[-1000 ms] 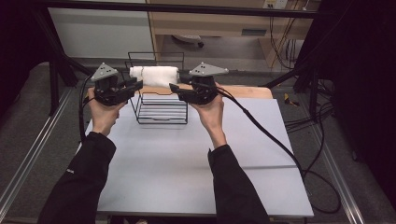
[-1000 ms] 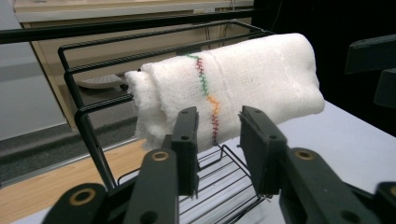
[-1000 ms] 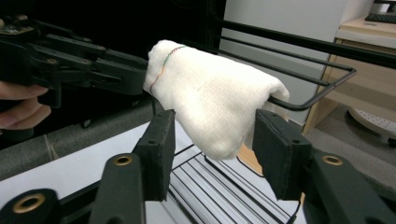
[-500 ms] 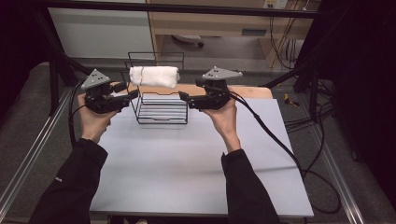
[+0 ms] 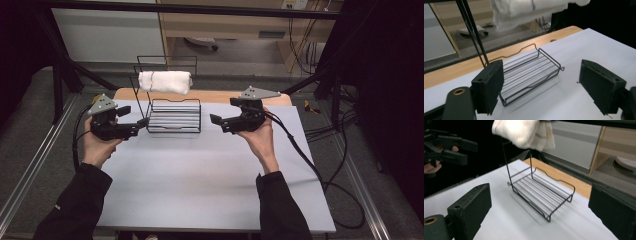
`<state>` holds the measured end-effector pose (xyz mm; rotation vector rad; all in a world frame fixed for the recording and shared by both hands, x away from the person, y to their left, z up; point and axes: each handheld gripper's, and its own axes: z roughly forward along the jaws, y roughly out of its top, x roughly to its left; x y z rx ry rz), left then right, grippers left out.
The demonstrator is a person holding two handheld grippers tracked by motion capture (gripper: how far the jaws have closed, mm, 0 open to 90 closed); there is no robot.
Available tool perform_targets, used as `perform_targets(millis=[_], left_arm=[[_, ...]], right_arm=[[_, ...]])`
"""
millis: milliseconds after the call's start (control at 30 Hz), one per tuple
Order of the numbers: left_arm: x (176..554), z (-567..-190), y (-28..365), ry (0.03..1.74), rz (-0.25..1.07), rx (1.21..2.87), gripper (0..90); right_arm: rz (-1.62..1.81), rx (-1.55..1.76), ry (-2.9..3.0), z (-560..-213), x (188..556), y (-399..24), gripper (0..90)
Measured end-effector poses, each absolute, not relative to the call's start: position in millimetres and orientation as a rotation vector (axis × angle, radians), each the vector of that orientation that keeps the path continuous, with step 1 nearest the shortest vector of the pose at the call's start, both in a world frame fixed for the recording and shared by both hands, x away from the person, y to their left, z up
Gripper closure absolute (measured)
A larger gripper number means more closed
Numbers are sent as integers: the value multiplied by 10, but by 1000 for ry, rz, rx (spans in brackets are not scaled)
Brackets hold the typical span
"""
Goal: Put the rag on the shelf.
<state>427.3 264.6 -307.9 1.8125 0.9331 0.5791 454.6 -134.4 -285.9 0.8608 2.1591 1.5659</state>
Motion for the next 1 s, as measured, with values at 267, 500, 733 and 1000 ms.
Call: perform_targets(millis=[267,500,733,1000], left_arm=[[4147,-3420,2657,927,544,1855,76],[4038,-3708,2685,922,506,1877,63],[3930,-3927,2745,921,485,1912,65],[3843,-4071,2829,923,475,1938,81]], right_arm=[[1523,890,2202,-3143,4407,-1641,24],[1512,935,2221,-3397,4286,-1874,11],[1516,985,2237,-3683,4145,-2086,4],[1501,1058,2285,-4048,4006,-2332,4]])
